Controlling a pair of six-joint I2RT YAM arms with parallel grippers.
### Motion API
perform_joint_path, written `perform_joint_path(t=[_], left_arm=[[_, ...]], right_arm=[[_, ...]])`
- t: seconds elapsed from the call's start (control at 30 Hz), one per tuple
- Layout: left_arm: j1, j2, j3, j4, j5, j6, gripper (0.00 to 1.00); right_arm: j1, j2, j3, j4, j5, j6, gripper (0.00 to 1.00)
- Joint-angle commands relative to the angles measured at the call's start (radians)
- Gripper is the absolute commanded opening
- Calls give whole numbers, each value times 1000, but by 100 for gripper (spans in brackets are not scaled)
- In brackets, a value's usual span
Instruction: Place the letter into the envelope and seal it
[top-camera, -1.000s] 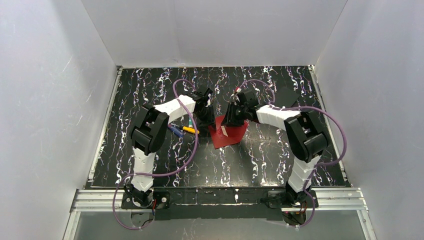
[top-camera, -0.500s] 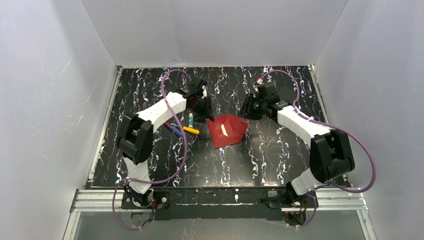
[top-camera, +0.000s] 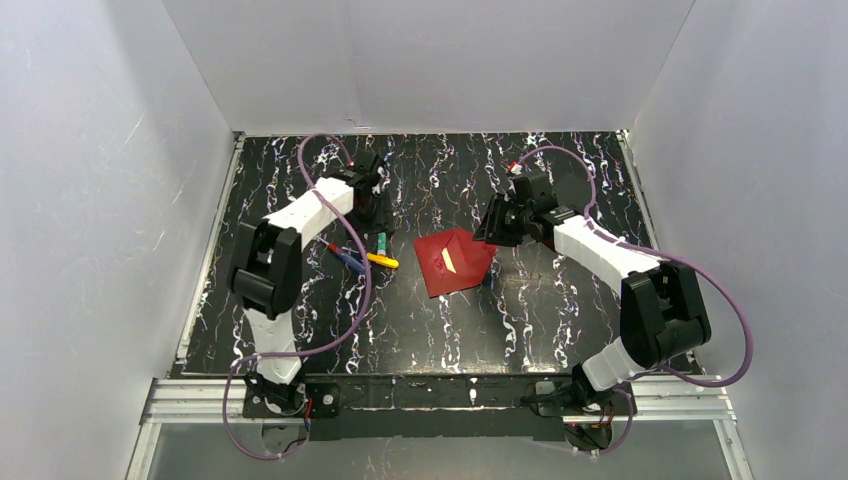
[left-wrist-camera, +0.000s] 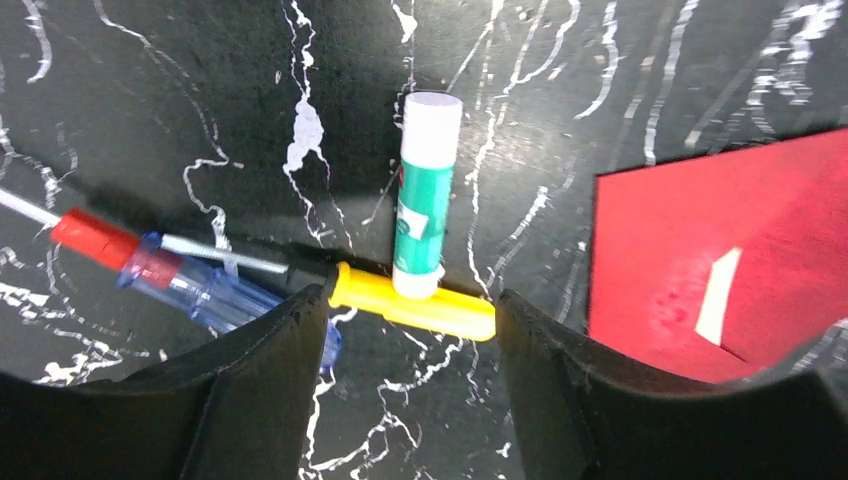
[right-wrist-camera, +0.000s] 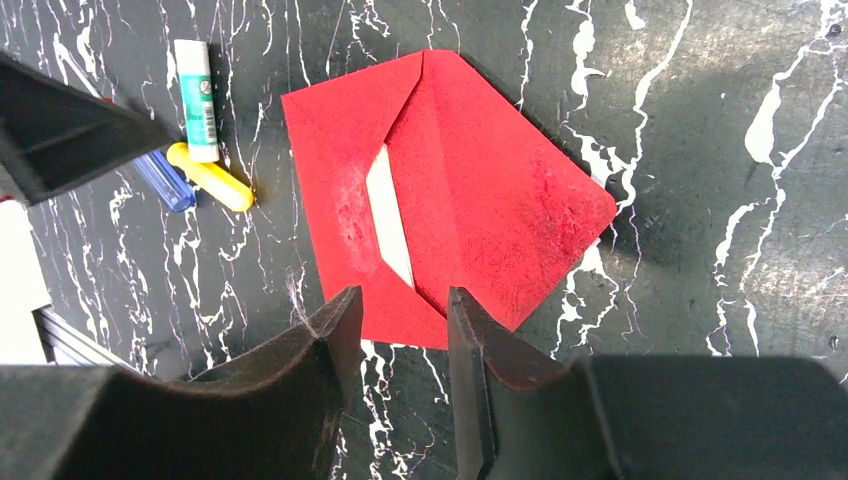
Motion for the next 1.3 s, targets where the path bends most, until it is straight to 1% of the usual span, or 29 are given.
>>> perform_joint_path(t=[0.0,0.1,0.17,0.23,0.3,0.43,0.53,0.57,0.63,0.7,0.77,0.87,0.93,1.03,1.1,1.13,1.2,1.27], left_arm=[[-4,42,23,-23,6,44,60],[-2,82,38,-12,-9,63,56],[-2,109,47,-8,-16,74,51],[-3,121,41,14,-13,80,47],[-2,128,33,32,-15,78,45],[-3,161,38,36,-23,80,40],[-7,178,41,40,-20,82,35],[-14,184,43,39,-27,88,31],[-23,196,47,40,-20,99,19],[-25,200,55,31,6,120,0],[-25,177,55,29,42,146,0],[-25,95,42,38,163,218,0],[-25,16,17,65,275,270,0],[-25,-123,-47,153,511,326,0],[-27,-192,-86,225,659,336,0],[-28,-217,-102,255,723,330,0],[-32,-244,-118,308,827,298,0],[-38,-244,-108,316,906,280,0]], right_arm=[[4,-23,-4,40,-12,14,44],[4,-13,2,47,-12,18,44],[4,-5,9,49,-16,19,44],[4,4,19,47,-18,18,43],[4,9,26,45,-20,15,43],[4,11,27,45,-22,15,43],[4,13,28,42,-25,16,42],[4,14,31,39,-24,16,42],[4,14,34,32,-22,15,42],[4,12,45,25,-27,13,43],[4,7,57,20,-40,12,44],[4,-17,67,40,-90,18,48],[4,-35,72,64,-143,22,53],[5,-45,86,97,-278,44,68],[12,-42,95,121,-353,64,76],[21,-45,98,136,-378,75,78],[42,-54,113,153,-400,96,80],[63,-59,134,174,-413,127,81]])
